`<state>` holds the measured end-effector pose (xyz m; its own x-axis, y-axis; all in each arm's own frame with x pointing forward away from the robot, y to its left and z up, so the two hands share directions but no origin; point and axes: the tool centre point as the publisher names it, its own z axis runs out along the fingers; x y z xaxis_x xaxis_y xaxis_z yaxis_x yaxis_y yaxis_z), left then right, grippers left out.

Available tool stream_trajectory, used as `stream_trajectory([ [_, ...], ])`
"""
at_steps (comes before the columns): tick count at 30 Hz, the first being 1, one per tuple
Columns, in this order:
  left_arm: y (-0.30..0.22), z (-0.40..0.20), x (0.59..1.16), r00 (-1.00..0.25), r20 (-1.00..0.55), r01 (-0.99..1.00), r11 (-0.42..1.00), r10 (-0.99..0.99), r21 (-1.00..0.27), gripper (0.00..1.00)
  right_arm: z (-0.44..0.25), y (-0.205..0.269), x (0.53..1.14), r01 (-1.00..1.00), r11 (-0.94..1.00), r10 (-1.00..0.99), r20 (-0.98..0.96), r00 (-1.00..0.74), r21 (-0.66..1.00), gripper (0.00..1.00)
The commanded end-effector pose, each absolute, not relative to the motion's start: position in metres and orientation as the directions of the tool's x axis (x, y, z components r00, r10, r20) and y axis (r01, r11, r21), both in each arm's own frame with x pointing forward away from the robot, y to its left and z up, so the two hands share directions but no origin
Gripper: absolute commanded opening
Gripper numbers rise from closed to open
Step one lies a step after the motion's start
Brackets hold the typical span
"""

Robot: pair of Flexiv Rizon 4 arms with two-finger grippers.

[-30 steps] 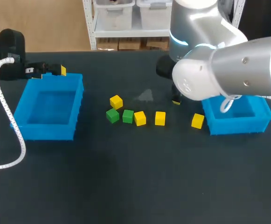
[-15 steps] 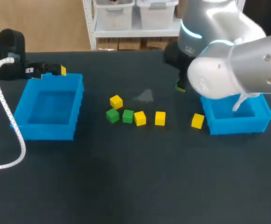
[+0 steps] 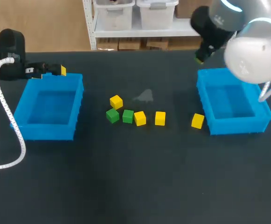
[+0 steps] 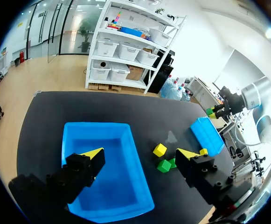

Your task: Put the green cubes in the right bin and the yellow cubes in the left bin.

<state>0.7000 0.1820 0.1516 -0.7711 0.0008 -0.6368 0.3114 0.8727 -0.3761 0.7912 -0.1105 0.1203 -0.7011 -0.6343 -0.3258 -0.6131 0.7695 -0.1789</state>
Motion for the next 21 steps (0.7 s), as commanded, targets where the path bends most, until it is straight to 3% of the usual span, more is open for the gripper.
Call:
stream_trajectory([
  [1,0.184,0.150,0.700,-0.767,-0.642,0.320,0.867,0.000,-0.382,1.00,0.122,-0.146,0.769,-0.551,0.812,-0.577,-0.406,-0.709,-0.193,0.00],
  [11,0.184,0.150,0.700,-0.767,-0.642,0.320,0.867,0.000,-0.382,1.00,0.089,-0.174,0.751,-0.490,0.859,-0.510,-0.348,-0.786,-0.151,0.00],
  [12,0.184,0.150,0.700,-0.767,-0.642,0.320,0.867,0.000,-0.382,1.00,0.089,-0.173,0.751,-0.483,0.863,-0.503,-0.345,-0.792,-0.149,0.32],
  [13,0.184,0.150,0.700,-0.767,-0.642,0.320,0.867,0.000,-0.382,1.00,0.089,-0.173,0.751,-0.482,0.864,-0.502,-0.344,-0.794,-0.148,1.00],
  [21,0.184,0.150,0.700,-0.767,-0.642,0.320,0.867,0.000,-0.382,1.00,0.103,-0.164,0.758,-0.480,0.863,-0.503,-0.366,-0.783,-0.160,1.00],
])
